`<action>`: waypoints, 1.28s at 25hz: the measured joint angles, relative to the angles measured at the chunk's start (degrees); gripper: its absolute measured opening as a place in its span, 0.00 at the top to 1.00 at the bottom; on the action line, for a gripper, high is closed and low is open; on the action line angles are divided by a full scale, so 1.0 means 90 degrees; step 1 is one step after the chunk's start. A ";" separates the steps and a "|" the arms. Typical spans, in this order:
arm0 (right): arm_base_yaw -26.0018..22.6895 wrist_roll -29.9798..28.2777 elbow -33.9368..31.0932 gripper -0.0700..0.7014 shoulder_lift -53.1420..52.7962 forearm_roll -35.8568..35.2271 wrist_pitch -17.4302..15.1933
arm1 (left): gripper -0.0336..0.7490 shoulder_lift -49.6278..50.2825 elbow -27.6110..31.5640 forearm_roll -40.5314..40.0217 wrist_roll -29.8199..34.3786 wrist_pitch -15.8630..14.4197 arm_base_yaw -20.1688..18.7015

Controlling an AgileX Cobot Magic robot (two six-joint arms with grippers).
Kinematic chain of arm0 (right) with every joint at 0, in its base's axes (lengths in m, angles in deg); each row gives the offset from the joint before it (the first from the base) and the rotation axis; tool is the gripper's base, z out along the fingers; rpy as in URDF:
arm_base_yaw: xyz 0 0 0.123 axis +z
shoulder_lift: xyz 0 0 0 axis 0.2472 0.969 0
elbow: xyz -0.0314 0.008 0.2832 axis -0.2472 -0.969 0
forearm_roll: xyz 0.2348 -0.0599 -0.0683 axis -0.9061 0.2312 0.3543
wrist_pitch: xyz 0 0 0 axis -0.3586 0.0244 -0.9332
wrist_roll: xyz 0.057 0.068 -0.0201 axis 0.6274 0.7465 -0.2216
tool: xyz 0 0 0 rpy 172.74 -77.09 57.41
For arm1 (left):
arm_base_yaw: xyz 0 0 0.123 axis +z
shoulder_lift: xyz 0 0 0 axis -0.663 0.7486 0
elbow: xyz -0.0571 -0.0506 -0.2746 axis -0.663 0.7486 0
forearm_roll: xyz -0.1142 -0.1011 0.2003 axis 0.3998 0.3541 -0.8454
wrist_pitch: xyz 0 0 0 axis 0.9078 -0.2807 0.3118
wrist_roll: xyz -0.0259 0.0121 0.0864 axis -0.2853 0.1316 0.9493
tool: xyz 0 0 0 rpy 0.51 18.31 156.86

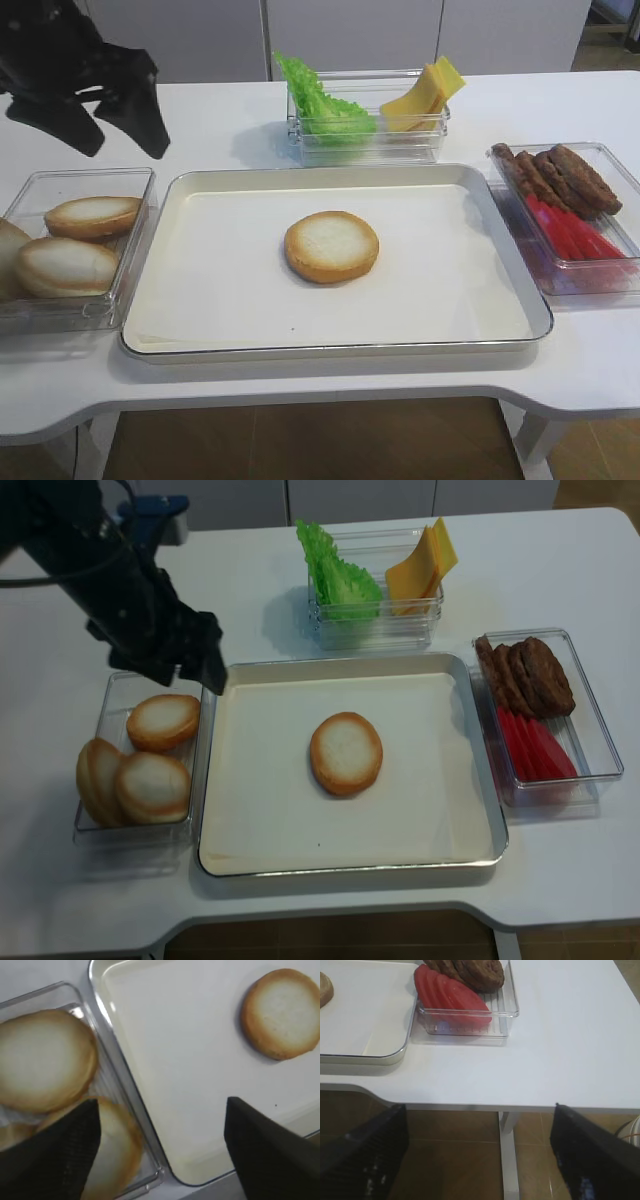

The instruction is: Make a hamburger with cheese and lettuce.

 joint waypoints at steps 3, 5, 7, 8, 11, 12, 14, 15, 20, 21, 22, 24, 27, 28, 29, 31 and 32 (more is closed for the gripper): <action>0.0000 0.0000 0.0000 0.01 0.0000 0.0000 0.0000 | 0.26 -0.0379 0.0000 -0.0364 -0.0167 -0.0154 0.0000; 0.0000 0.0000 0.0000 0.01 0.0000 0.0000 0.0000 | 0.27 -0.0639 0.0028 -0.0550 -0.0279 -0.0180 0.0000; 0.0000 0.0000 0.0000 0.01 0.0000 0.0000 0.0000 | 0.27 -0.0950 0.0168 -0.0737 -0.0393 -0.0195 0.0000; 0.0000 0.0000 0.0000 0.01 0.0000 0.0000 0.0000 | 0.27 -0.1136 0.0291 -0.0829 -0.0472 -0.0195 0.0000; 0.0000 0.0000 0.0000 0.01 0.0000 0.0000 0.0000 | 0.27 -0.1730 0.0760 -0.1044 -0.0658 -0.0222 0.0000; 0.0000 0.0000 0.0000 0.01 0.0000 0.0000 0.0000 | 0.27 -0.1967 0.0949 -0.1114 -0.0733 -0.0222 0.0000; 0.0000 0.0000 0.0000 0.01 0.0000 0.0000 0.0000 | 0.27 -0.2422 0.1304 -0.1231 -0.0897 -0.0239 0.0000; 0.0000 0.0000 0.0000 0.01 0.0000 0.0000 0.0000 | 0.27 -0.2681 0.1504 -0.1312 -0.0969 -0.0239 0.0000; 0.0000 0.0000 0.0000 0.01 0.0000 0.0000 0.0000 | 0.27 -0.3995 0.2436 -0.1600 -0.1289 -0.0268 0.0000; 0.0000 0.0000 0.0000 0.01 0.0000 0.0000 0.0000 | 0.27 -0.4245 0.2588 -0.1650 -0.1334 -0.0268 0.0000; 0.0000 0.0000 0.0000 0.01 0.0000 0.0000 0.0000 | 0.27 -0.4553 0.2765 -0.1693 -0.1370 -0.0268 0.0000; 0.0000 0.0000 0.0000 0.01 0.0000 0.0000 0.0000 | 0.27 -0.5205 0.3050 -0.1812 -0.1485 -0.0283 0.0000; 0.0000 0.0000 0.0000 0.01 0.0000 0.0000 0.0000 | 0.27 -0.6162 0.3448 -0.1904 -0.1641 -0.0320 0.0000; 0.0000 0.0000 0.0000 0.01 0.0000 0.0000 0.0000 | 0.27 -0.6443 0.3544 -0.1920 -0.1654 -0.0331 0.0000; 0.0000 0.0000 0.0000 0.01 0.0000 0.0000 0.0000 | 0.27 -0.6770 0.3659 -0.1934 -0.1668 -0.0334 0.0000; 0.0000 0.0000 0.0000 0.01 0.0000 0.0000 0.0000 | 0.27 -0.7385 0.3864 -0.1945 -0.1678 -0.0375 0.0000; 0.0000 0.0000 0.0000 0.01 0.0000 0.0000 0.0000 | 0.27 -0.7616 0.3960 -0.1957 -0.1691 -0.0392 0.0000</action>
